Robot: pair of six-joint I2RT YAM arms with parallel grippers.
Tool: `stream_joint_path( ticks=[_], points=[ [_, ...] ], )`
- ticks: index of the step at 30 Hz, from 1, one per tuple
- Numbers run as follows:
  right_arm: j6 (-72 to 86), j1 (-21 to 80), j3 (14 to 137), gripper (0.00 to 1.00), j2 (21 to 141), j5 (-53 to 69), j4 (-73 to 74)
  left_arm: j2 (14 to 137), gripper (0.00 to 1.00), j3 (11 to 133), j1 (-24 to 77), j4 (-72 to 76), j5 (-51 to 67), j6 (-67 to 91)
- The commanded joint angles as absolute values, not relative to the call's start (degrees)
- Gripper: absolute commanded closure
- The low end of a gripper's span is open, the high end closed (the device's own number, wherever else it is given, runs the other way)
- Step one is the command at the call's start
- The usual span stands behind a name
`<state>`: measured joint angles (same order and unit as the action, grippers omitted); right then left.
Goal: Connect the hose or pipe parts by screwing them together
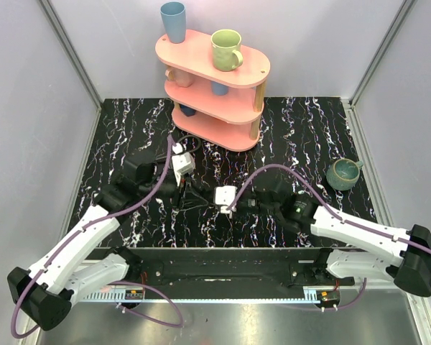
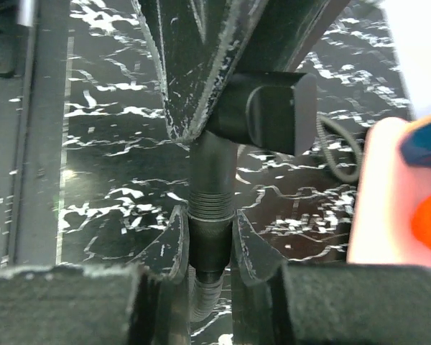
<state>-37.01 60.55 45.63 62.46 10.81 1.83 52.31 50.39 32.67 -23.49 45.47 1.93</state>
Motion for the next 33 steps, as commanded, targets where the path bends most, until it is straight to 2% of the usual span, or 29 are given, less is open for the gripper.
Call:
stream_joint_path(
  ticks=[1, 5, 12, 14, 15, 18, 19, 21, 24, 30, 33],
  points=[
    [-33.05, 58.19, 51.68, 1.00, 65.12, 30.05, 5.09, 51.07, 1.00, 47.30, 34.63, -15.31, 52.55, -15.63],
    [-27.88, 56.69, 53.88, 1.00, 68.20, 30.58, 6.59, 49.66, 1.00, 44.39, 36.56, -9.85, 49.40, -18.36],
    [-21.19, 55.37, 51.42, 1.00, 66.97, 29.90, 2.55, 44.56, 1.00, 39.38, 41.13, -8.17, 44.30, -22.76],
    [-19.43, 55.37, 50.20, 0.89, 65.93, 25.34, 1.76, 44.21, 1.00, 40.16, 41.13, -10.10, 43.86, -20.93],
    [-19.34, 55.37, 49.32, 0.74, 65.13, 24.01, 0.89, 44.03, 1.00, 40.43, 41.13, -10.80, 42.12, -19.26],
    [-19.34, 55.37, 45.62, 0.65, 60.57, 19.09, -1.47, 42.63, 1.00, 39.21, 41.04, -8.54, 35.02, -7.59],
    [-18.73, 55.37, 44.66, 0.57, 59.25, 17.51, -1.93, 42.19, 1.00, 38.85, 40.96, -8.09, 33.68, -3.64],
    [-18.11, 55.37, 42.28, 0.52, 55.56, 14.68, -2.20, 41.49, 1.00, 38.76, 40.96, -7.91, 35.14, 6.38],
    [-18.37, 55.37, 40.35, 0.31, 51.95, 16.08, -1.23, 40.00, 1.00, 39.29, 40.96, -8.70, 34.47, 17.55],
    [-17.75, 55.46, 38.85, 0.31, 50.09, 15.56, -2.90, 39.98, 1.00, 46.47, 40.96, -20.09, 19.02, 32.76],
    [-17.58, 55.89, 38.85, 0.38, 51.15, 14.24, -4.82, 42.36, 1.00, 50.25, 40.87, -25.72, 15.48, 42.69]
  ],
)
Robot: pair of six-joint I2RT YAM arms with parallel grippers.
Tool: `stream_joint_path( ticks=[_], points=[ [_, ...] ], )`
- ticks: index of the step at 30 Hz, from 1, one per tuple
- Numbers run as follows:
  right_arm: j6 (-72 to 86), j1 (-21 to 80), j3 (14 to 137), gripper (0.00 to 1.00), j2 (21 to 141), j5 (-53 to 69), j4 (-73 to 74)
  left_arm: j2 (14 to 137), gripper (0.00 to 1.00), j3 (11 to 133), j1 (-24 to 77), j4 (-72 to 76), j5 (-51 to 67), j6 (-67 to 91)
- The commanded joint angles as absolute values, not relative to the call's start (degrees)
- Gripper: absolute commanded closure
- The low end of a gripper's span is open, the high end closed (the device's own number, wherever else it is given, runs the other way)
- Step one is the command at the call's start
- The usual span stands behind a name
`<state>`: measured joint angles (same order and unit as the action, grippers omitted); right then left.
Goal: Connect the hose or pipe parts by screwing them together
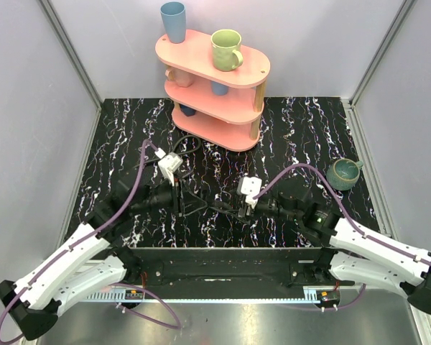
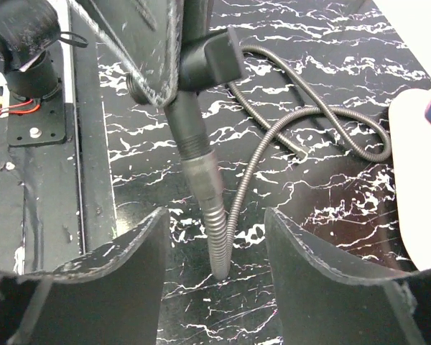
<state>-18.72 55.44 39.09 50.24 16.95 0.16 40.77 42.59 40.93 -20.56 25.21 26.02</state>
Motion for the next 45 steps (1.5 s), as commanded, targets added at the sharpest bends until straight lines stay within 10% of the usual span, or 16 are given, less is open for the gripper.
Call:
stream_joint_path(
  ticks=[1, 16, 21, 26, 28, 45],
  points=[
    [-17.75, 56.86, 38.67, 0.39, 51.41, 11.98, -5.53, 43.76, 1.00, 51.23, 40.87, -27.32, 14.86, 44.45],
    [-39.54, 74.53, 34.81, 0.26, 59.23, -17.73, -24.25, 45.87, 1.00, 52.21, 39.64, -25.23, 23.11, 66.52],
    [-41.57, 75.67, 33.75, 0.43, 60.03, -19.87, -27.33, 45.18, 1.00, 49.84, 39.55, -21.36, 25.31, 69.78],
    [-38.94, 75.67, 35.59, 1.00, 57.13, -14.78, -20.08, 44.83, 1.00, 48.52, 39.55, -18.21, 27.32, 70.75],
    [-37.10, 75.76, 40.48, 1.00, 57.39, -10.75, -12.69, 44.04, 1.00, 45.10, 39.55, -10.22, 30.05, 71.19],
    [-26.56, 60.57, 49.66, 1.00, 63.28, 22.13, 3.43, 35.78, 1.00, 37.10, 39.99, -0.97, 49.82, -1.20]
  ],
)
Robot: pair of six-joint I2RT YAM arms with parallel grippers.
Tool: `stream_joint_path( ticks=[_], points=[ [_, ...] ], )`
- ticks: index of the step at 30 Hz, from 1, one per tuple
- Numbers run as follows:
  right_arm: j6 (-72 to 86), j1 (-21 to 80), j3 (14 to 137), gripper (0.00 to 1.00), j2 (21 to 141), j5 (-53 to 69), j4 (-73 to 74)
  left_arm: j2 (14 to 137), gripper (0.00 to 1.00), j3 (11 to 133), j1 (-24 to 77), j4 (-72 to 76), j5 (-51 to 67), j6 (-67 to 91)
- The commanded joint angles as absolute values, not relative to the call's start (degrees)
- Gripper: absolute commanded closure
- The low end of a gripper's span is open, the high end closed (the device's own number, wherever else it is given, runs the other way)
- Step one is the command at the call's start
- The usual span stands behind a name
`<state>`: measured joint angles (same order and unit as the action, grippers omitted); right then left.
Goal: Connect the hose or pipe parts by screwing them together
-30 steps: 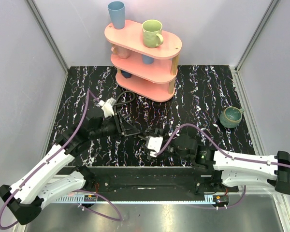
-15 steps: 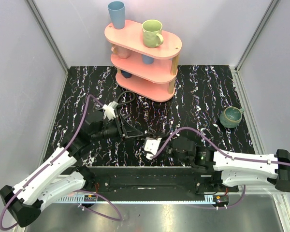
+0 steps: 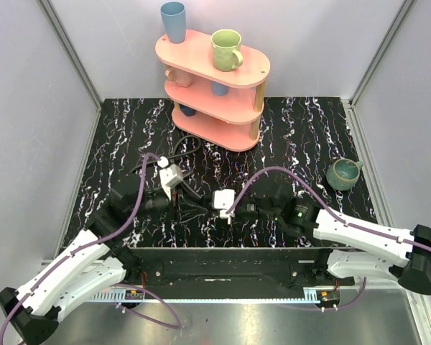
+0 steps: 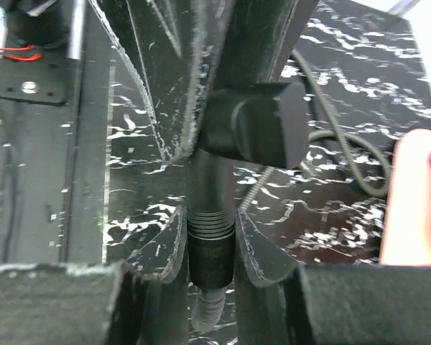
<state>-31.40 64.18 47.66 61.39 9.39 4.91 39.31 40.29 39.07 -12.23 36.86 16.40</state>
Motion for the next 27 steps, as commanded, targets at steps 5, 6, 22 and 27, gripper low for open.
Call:
stream_joint_path(
  ticks=[5, 6, 22, 27],
  points=[
    [-24.52, 59.06, 48.87, 1.00, 64.08, 23.92, 2.91, 35.77, 1.00, 35.60, 40.08, -1.85, 49.21, -7.12],
    [-23.65, 59.06, 47.30, 0.89, 62.77, 20.43, 2.03, 36.12, 1.00, 35.33, 40.17, -0.89, 49.31, -4.25],
    [-28.47, 59.59, 28.74, 0.21, 50.53, 2.74, -22.55, 42.00, 1.00, 48.14, 39.38, -19.58, 15.90, 38.66],
    [-35.76, 61.26, 27.77, 0.22, 52.64, 0.52, -29.70, 45.70, 1.00, 52.99, 38.67, -24.08, 19.86, 50.94]
  ],
)
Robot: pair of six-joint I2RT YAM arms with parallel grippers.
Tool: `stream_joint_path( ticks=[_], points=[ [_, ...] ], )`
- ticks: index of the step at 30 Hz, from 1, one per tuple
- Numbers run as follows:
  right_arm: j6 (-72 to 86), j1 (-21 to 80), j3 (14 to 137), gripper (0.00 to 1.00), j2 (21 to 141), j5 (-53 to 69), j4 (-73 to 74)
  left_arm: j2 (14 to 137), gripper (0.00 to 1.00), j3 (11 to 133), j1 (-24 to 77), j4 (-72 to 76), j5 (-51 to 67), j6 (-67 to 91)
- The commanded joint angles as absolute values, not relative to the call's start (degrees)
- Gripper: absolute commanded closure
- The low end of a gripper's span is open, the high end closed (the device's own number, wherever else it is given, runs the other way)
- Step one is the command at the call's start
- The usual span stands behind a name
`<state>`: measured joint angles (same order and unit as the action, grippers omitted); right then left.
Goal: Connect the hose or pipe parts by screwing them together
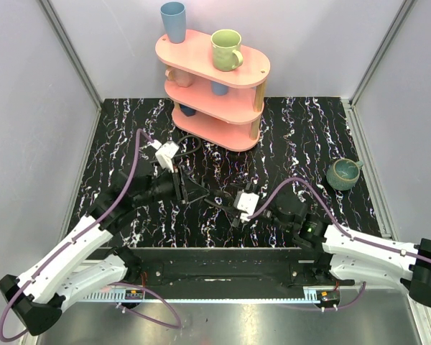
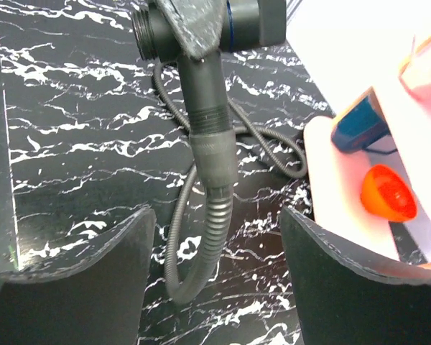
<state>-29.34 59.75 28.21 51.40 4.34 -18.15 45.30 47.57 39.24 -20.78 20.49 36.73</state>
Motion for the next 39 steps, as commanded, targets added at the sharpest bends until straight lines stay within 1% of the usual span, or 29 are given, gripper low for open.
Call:
stream_joint_path(
  ticks=[1, 4, 7, 10, 13, 14, 16, 17, 19, 20, 21, 23, 24, 26, 27, 29, 30, 32, 33, 36, 39],
  points=[
    [-36.47, 61.35, 28.12, 0.22, 52.99, 0.70, -30.06, 45.53, 1.00, 52.91, 38.41, -24.08, 20.39, 52.80],
    [-38.75, 61.52, 29.53, 0.24, 55.10, 0.35, -30.32, 44.47, 1.00, 51.86, 37.71, -23.47, 22.67, 59.14],
    [-39.64, 61.79, 30.76, 0.29, 56.69, 1.14, -30.93, 44.38, 1.00, 50.63, 37.18, -21.98, 25.21, 63.71],
    [-40.16, 62.84, 32.86, 0.32, 58.35, 1.76, -29.98, 44.38, 1.00, 49.14, 37.09, -21.19, 27.15, 66.61],
    [-41.48, 65.03, 34.36, 0.40, 60.55, 0.27, -30.40, 43.86, 1.00, 48.26, 37.00, -21.18, 26.55, 67.94],
    [-41.92, 65.65, 34.71, 0.49, 60.90, -1.13, -30.67, 43.60, 1.00, 48.16, 37.00, -21.27, 26.19, 68.11],
    [-42.18, 67.14, 35.33, 0.60, 61.87, -2.63, -30.59, 43.59, 1.00, 48.08, 36.83, -21.79, 26.28, 68.64],
    [-42.27, 67.41, 35.51, 0.81, 61.96, -2.72, -30.32, 43.68, 1.00, 48.16, 36.91, -21.97, 26.54, 68.73],
    [-41.75, 67.67, 36.03, 1.00, 62.14, -2.81, -29.19, 43.68, 1.00, 48.34, 36.91, -21.89, 26.54, 67.86],
    [-40.62, 67.68, 36.30, 1.00, 62.05, -2.81, -28.57, 43.77, 1.00, 48.51, 36.83, -21.54, 26.54, 66.37],
    [-40.08, 67.68, 37.08, 1.00, 61.96, -2.55, -27.61, 43.86, 1.00, 48.86, 36.83, -20.75, 26.72, 60.53],
    [-37.98, 67.59, 38.23, 1.00, 61.88, -1.68, -23.83, 43.86, 1.00, 48.61, 36.83, -14.79, 31.09, 51.72],
    [-37.53, 67.33, 39.28, 1.00, 62.40, -0.19, -22.77, 43.86, 1.00, 48.43, 36.83, -13.20, 32.85, 42.63],
    [-35.09, 64.71, 40.77, 1.00, 63.80, 4.55, -20.13, 43.95, 1.00, 48.60, 36.83, -13.70, 32.97, 34.05],
    [-33.94, 63.64, 41.48, 1.00, 64.42, 9.09, -19.60, 43.86, 1.00, 48.78, 36.83, -14.58, 32.00, 24.70],
    [-31.48, 61.71, 43.41, 1.00, 65.47, 12.81, -16.62, 42.55, 1.00, 48.61, 36.83, -15.91, 30.24, 16.21],
    [-30.77, 61.26, 44.11, 1.00, 66.52, 15.79, -15.48, 41.76, 1.00, 47.21, 36.83, -15.56, 30.32, 8.86],
    [-28.23, 59.51, 45.87, 1.00, 67.84, 18.79, -12.84, 39.48, 1.00, 45.45, 36.83, -12.40, 31.02, 3.63],
    [-27.43, 58.81, 46.57, 1.00, 69.42, 22.64, -10.92, 38.77, 1.00, 43.96, 36.91, -10.30, 31.46, -0.75],
    [-24.79, 57.31, 48.25, 1.00, 71.89, 26.70, -9.41, 38.14, 1.00, 42.98, 36.83, -10.54, 31.21, -8.41],
    [-22.94, 57.13, 46.85, 1.00, 71.72, 25.84, -12.29, 39.20, 1.00, 43.15, 36.83, -12.83, 28.83, -9.32]
  ],
)
